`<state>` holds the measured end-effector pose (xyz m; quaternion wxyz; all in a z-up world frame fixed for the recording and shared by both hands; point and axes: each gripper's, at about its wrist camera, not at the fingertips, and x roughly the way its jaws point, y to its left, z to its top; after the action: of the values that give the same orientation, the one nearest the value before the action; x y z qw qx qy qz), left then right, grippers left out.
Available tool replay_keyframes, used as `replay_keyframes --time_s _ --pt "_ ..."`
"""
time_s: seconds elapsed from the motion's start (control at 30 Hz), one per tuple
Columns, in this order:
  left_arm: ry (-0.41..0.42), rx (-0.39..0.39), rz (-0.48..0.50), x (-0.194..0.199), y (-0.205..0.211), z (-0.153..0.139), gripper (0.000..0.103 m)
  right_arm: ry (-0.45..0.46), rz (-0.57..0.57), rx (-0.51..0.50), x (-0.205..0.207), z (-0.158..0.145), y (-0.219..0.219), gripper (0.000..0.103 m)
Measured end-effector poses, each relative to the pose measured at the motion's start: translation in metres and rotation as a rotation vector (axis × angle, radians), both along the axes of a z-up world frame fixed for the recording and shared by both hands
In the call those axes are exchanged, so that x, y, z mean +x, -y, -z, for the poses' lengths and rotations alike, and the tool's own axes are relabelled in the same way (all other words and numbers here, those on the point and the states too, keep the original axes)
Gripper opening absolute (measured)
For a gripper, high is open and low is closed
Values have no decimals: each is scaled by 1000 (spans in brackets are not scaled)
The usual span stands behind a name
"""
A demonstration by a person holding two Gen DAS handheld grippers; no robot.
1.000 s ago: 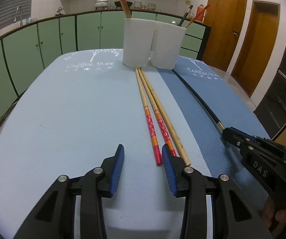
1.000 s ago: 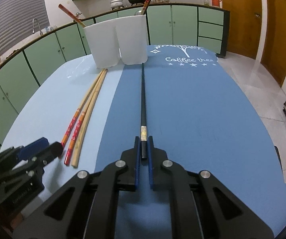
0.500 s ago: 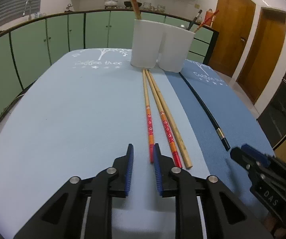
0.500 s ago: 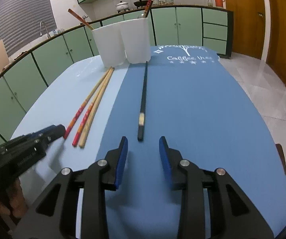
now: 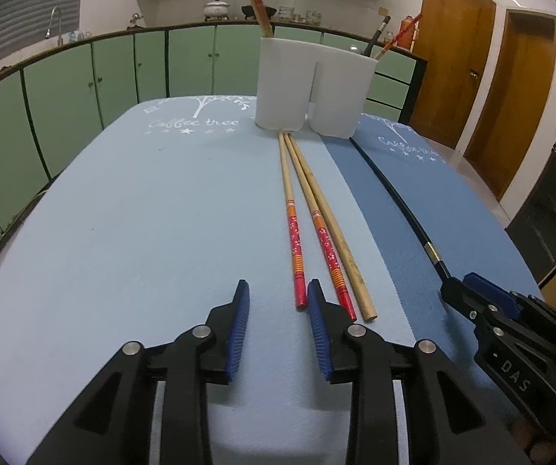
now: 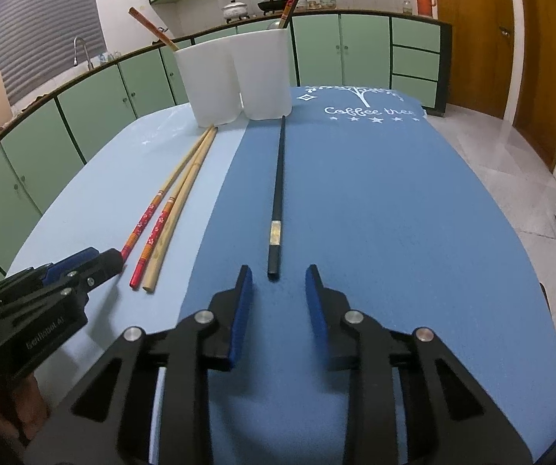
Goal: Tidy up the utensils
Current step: 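Close the left gripper on a red-patterned chopstick, then lift the red-patterned chopstick with the left gripper while the right carries the black one over the holder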
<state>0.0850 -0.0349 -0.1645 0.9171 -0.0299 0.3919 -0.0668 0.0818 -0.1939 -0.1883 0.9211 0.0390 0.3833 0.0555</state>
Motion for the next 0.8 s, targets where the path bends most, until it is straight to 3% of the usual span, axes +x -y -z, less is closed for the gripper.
replay_keyframes --time_s 0.2,0.23,0.27,0.37,0.57,0.8 --pt "-3 7 -1 4 4 0 34 -20 -6 -4 9 1 -3 13" --pt "-4 8 0 4 4 1 29 -20 -11 -5 9 1 -4 9" --pt "-9 9 2 5 5 1 17 -19 -12 -5 8 1 -3 6" --pt "-18 -10 3 7 4 2 6 -15 -7 -3 7 0 -2 6" --pt "-3 -19 -3 5 3 -2 5 3 -3 14 4 -6 2 6" --pt "97 11 7 -6 1 -36 5 75 -12 -24 -5 -35 10 6"
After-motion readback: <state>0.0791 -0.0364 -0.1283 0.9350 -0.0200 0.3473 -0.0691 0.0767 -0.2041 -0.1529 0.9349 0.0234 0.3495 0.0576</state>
